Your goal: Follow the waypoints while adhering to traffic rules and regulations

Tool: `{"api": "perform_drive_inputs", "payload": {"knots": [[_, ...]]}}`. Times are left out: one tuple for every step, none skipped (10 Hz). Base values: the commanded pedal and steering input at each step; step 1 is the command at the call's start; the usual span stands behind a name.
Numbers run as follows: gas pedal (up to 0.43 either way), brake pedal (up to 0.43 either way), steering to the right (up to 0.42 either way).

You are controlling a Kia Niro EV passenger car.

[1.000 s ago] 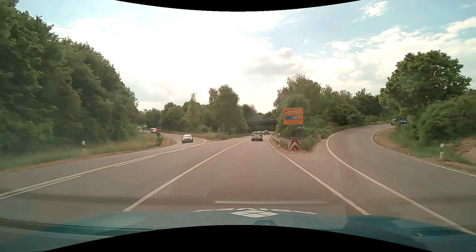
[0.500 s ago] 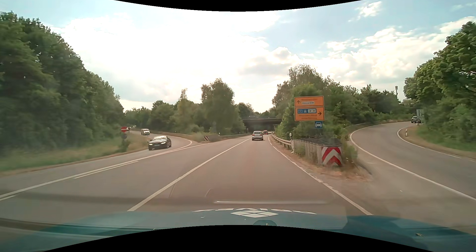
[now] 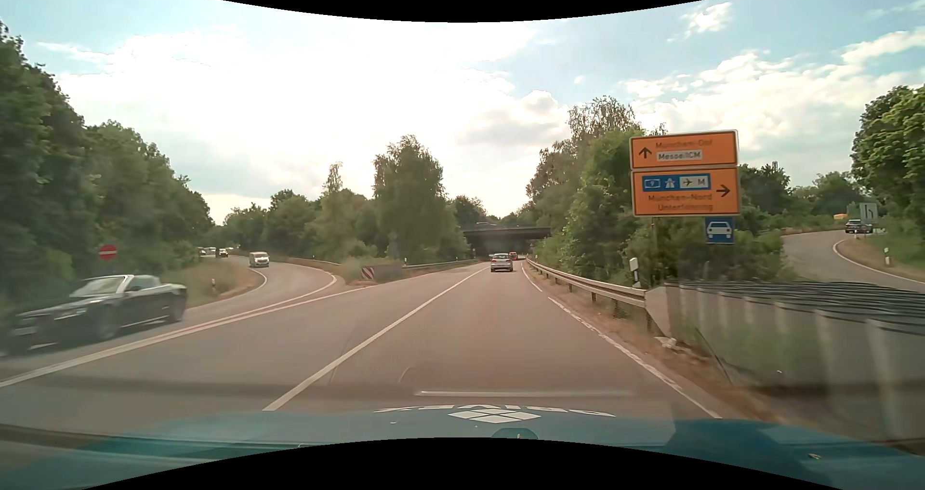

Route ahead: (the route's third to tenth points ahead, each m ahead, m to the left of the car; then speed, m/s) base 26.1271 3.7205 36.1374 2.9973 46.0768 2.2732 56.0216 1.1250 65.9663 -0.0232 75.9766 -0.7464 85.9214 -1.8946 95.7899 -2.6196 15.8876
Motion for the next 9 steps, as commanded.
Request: {"api": "perform_drive_inputs", "payload": {"knots": [[0.13,0.0,0.01],[0.13,0.0,0.01],[0.118,0.0,0.011],[0.11,0.0,0.011],[0.098,0.0,0.011],[0.087,0.0,0.011],[0.079,0.0,0.011],[0.079,0.0,0.01],[0.079,0.0,0.011]]}}
